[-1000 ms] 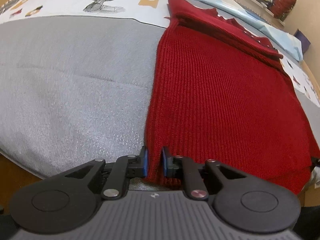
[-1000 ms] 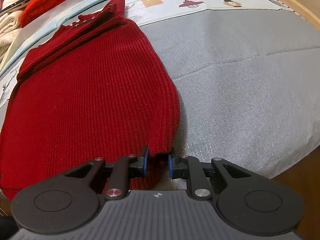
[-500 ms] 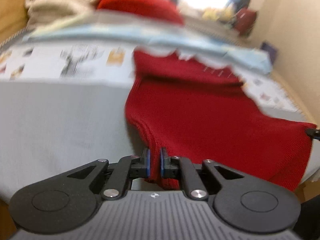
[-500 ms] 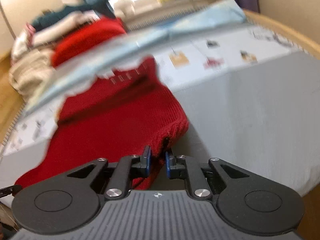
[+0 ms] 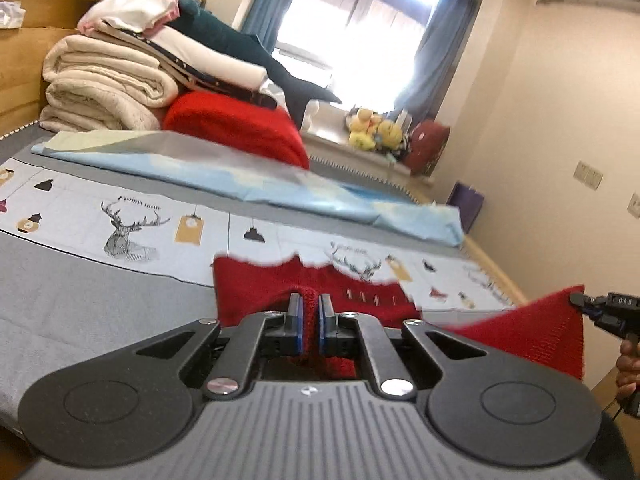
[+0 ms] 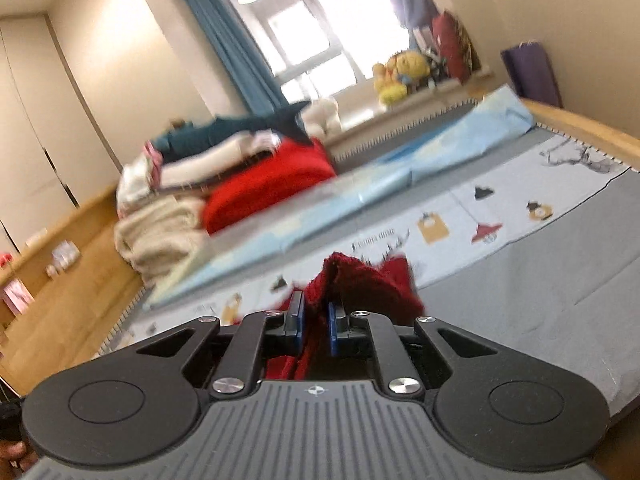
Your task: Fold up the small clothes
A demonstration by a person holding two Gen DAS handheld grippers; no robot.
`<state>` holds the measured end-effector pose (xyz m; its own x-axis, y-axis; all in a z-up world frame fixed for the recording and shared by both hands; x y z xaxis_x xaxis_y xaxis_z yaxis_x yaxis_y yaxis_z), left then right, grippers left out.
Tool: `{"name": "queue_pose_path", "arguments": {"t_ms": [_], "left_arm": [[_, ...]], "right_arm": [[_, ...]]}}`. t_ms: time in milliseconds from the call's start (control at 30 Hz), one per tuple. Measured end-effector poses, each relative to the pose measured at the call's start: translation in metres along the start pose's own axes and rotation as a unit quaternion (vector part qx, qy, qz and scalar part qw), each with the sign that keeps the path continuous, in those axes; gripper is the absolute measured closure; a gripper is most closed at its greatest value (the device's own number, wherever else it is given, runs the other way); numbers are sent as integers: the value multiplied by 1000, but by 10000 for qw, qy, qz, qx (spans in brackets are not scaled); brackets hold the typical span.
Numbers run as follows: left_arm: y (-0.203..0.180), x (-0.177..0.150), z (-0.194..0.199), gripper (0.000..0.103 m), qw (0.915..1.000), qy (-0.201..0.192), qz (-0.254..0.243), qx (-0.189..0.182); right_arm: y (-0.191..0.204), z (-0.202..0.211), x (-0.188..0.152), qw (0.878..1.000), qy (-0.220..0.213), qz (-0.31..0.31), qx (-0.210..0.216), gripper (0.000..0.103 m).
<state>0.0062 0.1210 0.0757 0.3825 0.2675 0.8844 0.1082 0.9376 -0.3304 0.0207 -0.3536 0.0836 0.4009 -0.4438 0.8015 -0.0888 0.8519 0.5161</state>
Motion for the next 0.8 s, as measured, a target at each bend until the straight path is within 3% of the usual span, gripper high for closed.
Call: {"name": "queue_pose_path", "arguments": {"t_ms": [167, 300, 433, 533, 600, 667, 700, 800], "left_arm": [[29, 0, -36, 97, 9991, 329, 112, 239], [61, -6, -102, 97, 9959, 806, 179, 357], [92, -16, -174, 97, 9894, 1327, 87, 576], [109, -27, -212, 96, 9862, 1509, 68, 682], [121, -45, -227, 94, 9836, 1607, 454, 684], [140, -68, -238, 94, 9672, 2080, 853, 1179], [148, -69, -238, 94, 9629, 2072, 1017, 1400], [157, -63, -242, 77, 9651, 1913, 1231, 1299]], "right_arm": [[-17, -8, 5, 9997, -61, -207, -147, 92], [-50, -67, -6, 9980, 301, -260, -494, 92], [-76, -132, -18, 9943, 660, -25, -833, 92], [-95, -172, -30, 9899, 927, 277, -1034, 92], [-103, -187, -46, 9887, 1071, 201, -1032, 90], [-113, -197, -66, 9838, 1320, 320, -1170, 86], [-117, -201, -69, 9789, 1443, 356, -1399, 86], [-117, -204, -53, 9856, 1008, 133, -1348, 82]]}}
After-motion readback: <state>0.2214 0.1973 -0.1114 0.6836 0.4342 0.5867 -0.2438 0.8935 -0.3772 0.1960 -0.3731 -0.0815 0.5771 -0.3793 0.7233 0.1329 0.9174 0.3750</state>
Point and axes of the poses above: each gripper's, at about its wrist camera, not at the fingertips, and z roughly against the way its jaws point, y to its left, x to its top, the point moved 9 cm from there along -z, roughly the way its jaws point, and after that the axes turned 8 degrees about -y, right-handed, at the moved point
